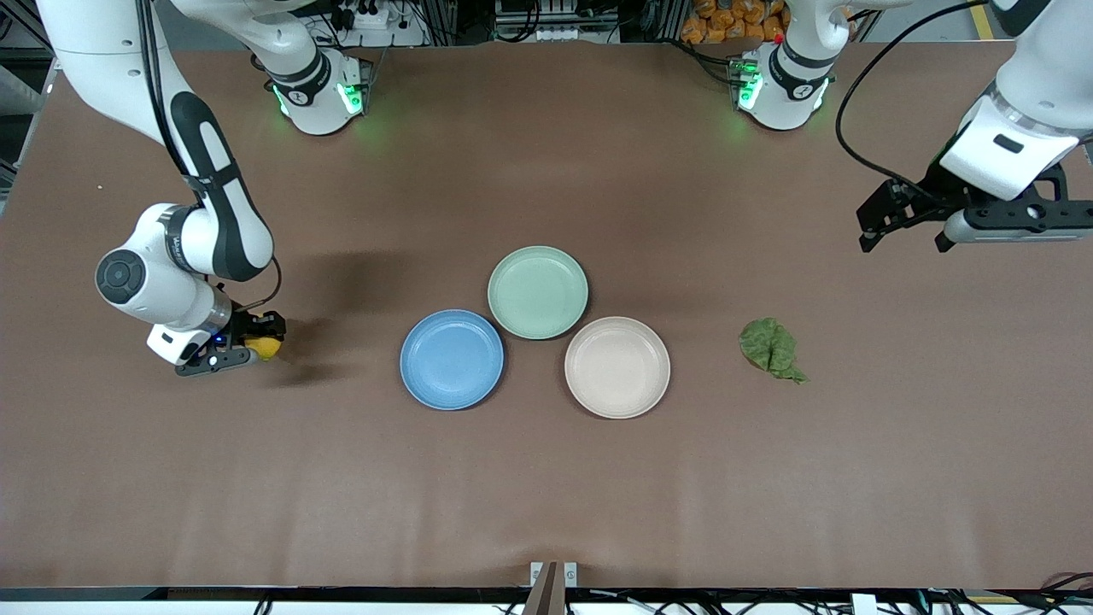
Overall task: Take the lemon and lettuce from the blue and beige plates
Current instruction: 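Lower the lemon onto the table and open the right gripper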
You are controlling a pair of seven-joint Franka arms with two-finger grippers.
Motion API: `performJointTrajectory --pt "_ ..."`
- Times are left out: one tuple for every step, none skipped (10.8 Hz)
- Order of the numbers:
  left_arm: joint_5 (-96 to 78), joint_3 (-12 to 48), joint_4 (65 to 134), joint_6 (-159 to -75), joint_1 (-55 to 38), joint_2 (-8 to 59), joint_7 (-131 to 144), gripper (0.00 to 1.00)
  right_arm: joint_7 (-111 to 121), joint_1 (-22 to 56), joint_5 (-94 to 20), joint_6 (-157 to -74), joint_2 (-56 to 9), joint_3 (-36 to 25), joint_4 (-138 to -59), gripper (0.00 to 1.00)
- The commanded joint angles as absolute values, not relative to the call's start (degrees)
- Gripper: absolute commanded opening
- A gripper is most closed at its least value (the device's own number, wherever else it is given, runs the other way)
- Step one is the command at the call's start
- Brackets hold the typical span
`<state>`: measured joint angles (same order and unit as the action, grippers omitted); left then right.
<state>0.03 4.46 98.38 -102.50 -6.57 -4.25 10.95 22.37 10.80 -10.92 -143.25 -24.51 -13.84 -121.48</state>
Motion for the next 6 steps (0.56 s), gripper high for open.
performJointTrajectory --pt "-1.2 4.4 90.7 -94.3 -6.8 -1.0 9.6 1.0 22.7 9.1 -10.0 -148.3 -26.4 -12.2 -122.6 0.08" --pt "-1.1 4.4 89.9 -92.2 -6.9 -0.9 9.2 1.0 22.6 9.1 -10.1 -148.8 -26.8 -12.0 -122.6 0.08" --pt "-1.1 4.5 89.8 -91.8 -6.9 -1.0 7.9 1.0 22.6 8.9 -10.1 -148.8 -27.0 -11.7 -122.6 0.09" --pt "-1.1 4.5 89.8 -91.7 -6.9 -1.1 7.7 1.0 22.3 8.8 -10.1 -148.6 -27.5 -11.7 -122.4 0.2" --pt "-1.1 4.6 89.5 -90.6 -6.9 -1.1 7.7 1.0 22.2 8.9 -10.2 -148.5 -27.9 -11.7 -122.3 0.33" --pt "-1.1 4.5 89.1 -89.7 -6.8 -1.1 7.7 1.0 22.0 9.0 -10.3 -148.4 -27.9 -11.7 -122.2 0.59"
